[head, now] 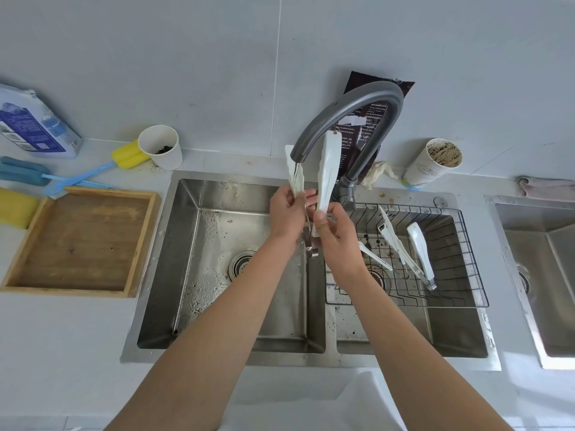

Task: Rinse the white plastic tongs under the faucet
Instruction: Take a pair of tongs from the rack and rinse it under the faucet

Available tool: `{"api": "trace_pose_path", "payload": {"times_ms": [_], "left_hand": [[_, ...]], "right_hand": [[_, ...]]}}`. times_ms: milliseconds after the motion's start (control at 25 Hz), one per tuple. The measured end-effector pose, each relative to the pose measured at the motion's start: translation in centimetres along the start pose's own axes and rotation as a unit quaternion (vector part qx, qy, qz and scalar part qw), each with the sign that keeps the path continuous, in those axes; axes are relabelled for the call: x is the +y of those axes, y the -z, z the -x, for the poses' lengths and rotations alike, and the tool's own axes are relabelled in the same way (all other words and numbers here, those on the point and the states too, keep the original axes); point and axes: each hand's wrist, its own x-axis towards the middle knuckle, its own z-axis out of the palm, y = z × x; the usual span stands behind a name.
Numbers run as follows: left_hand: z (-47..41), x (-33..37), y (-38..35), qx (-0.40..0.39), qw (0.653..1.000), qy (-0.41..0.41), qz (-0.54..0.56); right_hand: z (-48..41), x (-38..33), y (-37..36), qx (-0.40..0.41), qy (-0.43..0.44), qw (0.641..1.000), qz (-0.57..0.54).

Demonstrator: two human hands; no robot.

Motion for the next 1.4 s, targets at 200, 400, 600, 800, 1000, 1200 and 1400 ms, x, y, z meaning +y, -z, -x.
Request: {"api": "trace_pose_path", "payload": {"times_ms": [200,400,600,800,1000,1200,1400], "left_hand": [[-1.1,0.5,-0.8,0.014,0.998,0.004,0.065],[-2.5,1.8,-1.1,0.029,0.997,-0.010,0.068],[-3.0,3.0,-1.0,0.017,0.997,-0.056,0.043],[-3.2,3.4,-1.7,0.007,0.999,-0.032,0.019],[-2.2,4.2,-2.8,-0.047,0.986,0.088,0.135],[-1.6,4.5,-2.5,-0.120,0.959,0.142,0.216],[-0.7,3.8,-2.2,-0.043,0.986,0.065,0.148]], "right_hand": [[1.1,0.3,0.6,-0.007,-0.004,1.000,-0.006],[2.1,0.5,1.5,-0.011,-0.020,1.000,0.009],[2.5,0.6,2.5,0.015,-0.030,0.999,-0.003],[3.0,0.4,2.9,0.015,-0.040,0.999,-0.027],[3.2,0.6,3.0,0.042,-0.064,0.995,-0.065],[3.0,-0.1,3.2,0.041,-0.082,0.988,-0.128],[2.5,-0.3,2.3,0.031,-0.082,0.984,-0.157]]}}
